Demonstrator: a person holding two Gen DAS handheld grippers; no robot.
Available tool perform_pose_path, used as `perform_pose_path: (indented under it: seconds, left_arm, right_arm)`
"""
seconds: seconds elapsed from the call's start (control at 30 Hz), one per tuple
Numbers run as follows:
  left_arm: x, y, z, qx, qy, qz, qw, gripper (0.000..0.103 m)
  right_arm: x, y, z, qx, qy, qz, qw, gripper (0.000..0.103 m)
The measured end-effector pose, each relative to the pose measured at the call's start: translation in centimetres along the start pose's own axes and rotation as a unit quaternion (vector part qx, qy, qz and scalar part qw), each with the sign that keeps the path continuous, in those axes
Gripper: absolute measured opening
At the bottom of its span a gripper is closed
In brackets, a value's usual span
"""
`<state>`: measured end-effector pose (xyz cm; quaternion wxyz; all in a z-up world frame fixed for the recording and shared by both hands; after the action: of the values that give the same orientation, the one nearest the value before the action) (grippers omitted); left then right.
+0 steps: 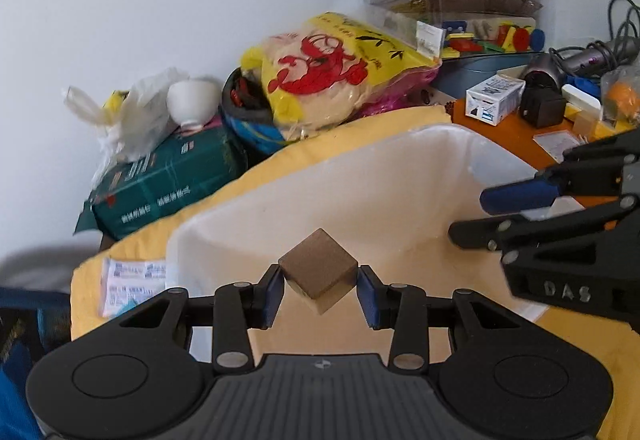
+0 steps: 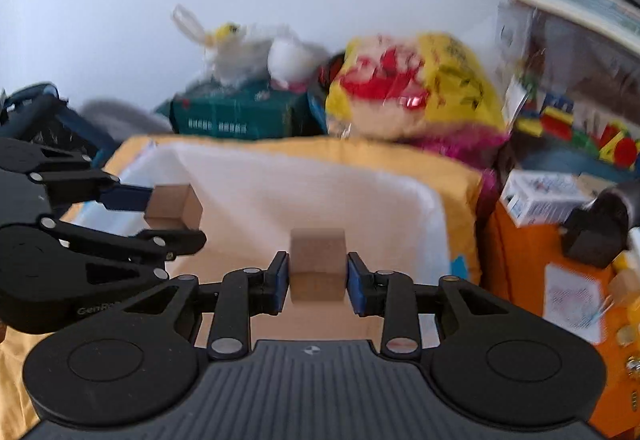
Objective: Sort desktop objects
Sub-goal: 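Carry both cubes over the white bin and open both grippers, then move both grippers back over the toy pile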
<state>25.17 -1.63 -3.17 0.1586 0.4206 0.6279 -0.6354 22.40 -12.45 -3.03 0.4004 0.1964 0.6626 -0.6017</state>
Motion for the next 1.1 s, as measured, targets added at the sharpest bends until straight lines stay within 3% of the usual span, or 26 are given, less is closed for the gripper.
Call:
perform_pose_path:
  seconds: [0.17, 0.27, 0.43, 0.6, 0.8, 1.1]
  left_arm:
    - [-0.2, -4.1, -0.7, 0.012, -0.039, 0.041, 0.9983, 0.049]
    - [0.2, -7.1, -0.2, 0.015, -0.042, 0.065, 0.9969, 0.052]
    - [3.5, -11.2, 1.1, 0.016, -0.060, 0.080, 0.9949, 0.053]
    - [9.8, -12.9, 3.5, 0.021, -0.062, 0.042, 0.9970, 0.053]
    - [16.9, -12.2, 6.0, 0.037, -0.072, -0.037, 0.9960, 0.053]
    - [21.9, -11.6, 7.5, 0.031, -0.079, -0.085, 0.9928, 0.053]
  right_arm:
    - [-0.2, -1.6, 0.0, -0.002, -0.008, 0.025, 1.000, 0.038]
    - [-0.2, -3.7, -0.1, -0.007, -0.004, 0.048, 0.999, 0.045]
    - [0.8, -7.0, -0.7, -0.029, -0.010, 0.067, 0.997, 0.046]
    - [4.4, -10.1, -1.4, -0.053, -0.019, 0.061, 0.997, 0.046]
    - [10.6, -10.9, -2.6, -0.067, -0.026, 0.010, 0.997, 0.046]
    - [18.9, -9.8, -3.7, -0.092, -0.031, -0.076, 0.992, 0.045]
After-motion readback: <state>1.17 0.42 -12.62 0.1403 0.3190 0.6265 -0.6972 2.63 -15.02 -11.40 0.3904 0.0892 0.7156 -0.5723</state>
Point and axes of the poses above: each gripper's, at about its wrist camera, not at the fingertips, and y roughly the way its jaws point, z to its right, x to its underside, the point moved 7 cm from there along y, roughly the way its jaws point, and after that the axes turned 3 degrees about -y, right-handed, at the moved point
